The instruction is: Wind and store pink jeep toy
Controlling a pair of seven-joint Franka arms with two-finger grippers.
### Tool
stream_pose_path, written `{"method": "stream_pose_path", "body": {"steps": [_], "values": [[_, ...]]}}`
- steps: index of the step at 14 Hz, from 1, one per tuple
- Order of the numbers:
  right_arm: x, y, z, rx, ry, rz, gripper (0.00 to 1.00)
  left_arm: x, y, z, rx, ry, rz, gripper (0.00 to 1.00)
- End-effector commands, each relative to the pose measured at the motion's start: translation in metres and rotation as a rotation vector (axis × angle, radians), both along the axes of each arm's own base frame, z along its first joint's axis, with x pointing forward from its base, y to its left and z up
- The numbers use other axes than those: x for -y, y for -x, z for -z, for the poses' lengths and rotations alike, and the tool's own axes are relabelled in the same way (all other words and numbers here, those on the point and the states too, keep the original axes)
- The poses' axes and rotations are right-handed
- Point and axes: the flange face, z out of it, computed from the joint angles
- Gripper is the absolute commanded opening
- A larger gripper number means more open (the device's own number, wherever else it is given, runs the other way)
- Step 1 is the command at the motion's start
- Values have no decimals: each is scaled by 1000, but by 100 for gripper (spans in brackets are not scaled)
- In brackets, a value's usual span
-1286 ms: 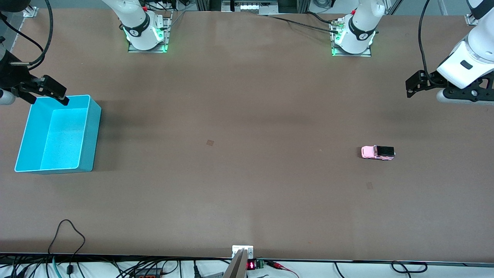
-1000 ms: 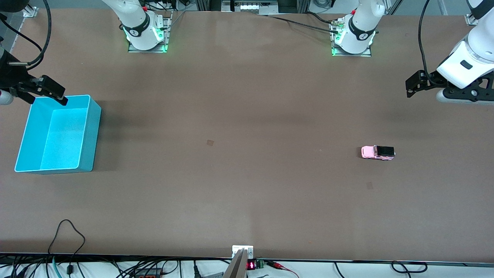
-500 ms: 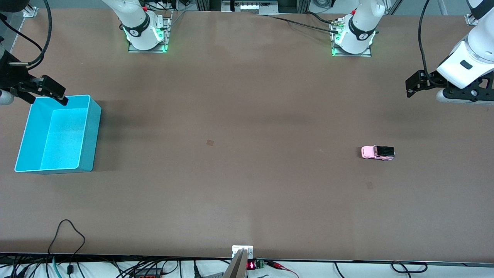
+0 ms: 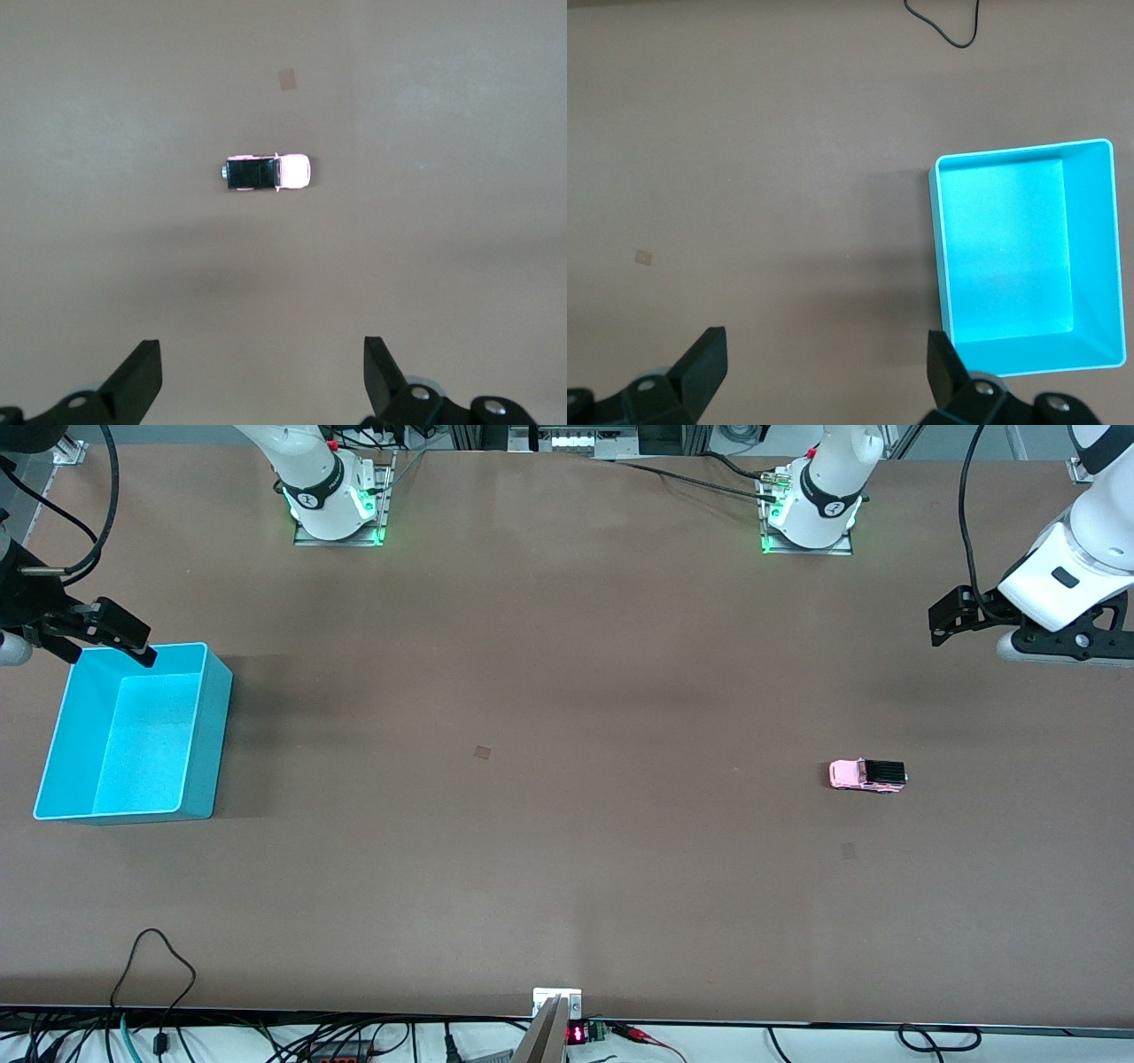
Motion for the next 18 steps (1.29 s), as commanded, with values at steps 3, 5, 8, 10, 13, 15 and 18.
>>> {"method": "stream_pose_path", "body": {"steps": [3,5,8,10,13,15,18], "values": [[0,5,-4,3,-2,-8,100,0,6,2,-102,9,13,100],[0,5,-4,2,-2,-8,100,2,4,4,-106,10,8,100],[0,5,-3,2,-2,-8,100,9,4,7,-147,9,34,100],[0,5,-3,2,-2,-8,100,10,7,8,-174,13,73,100],[0,5,-4,3,-2,-8,100,9,7,14,-207,31,197,100],[1,5,-3,2,-2,-6,100,7,1,27,-239,49,293,100],[0,5,-3,2,-2,-8,100,-8,-14,59,-294,99,514,100]]}}
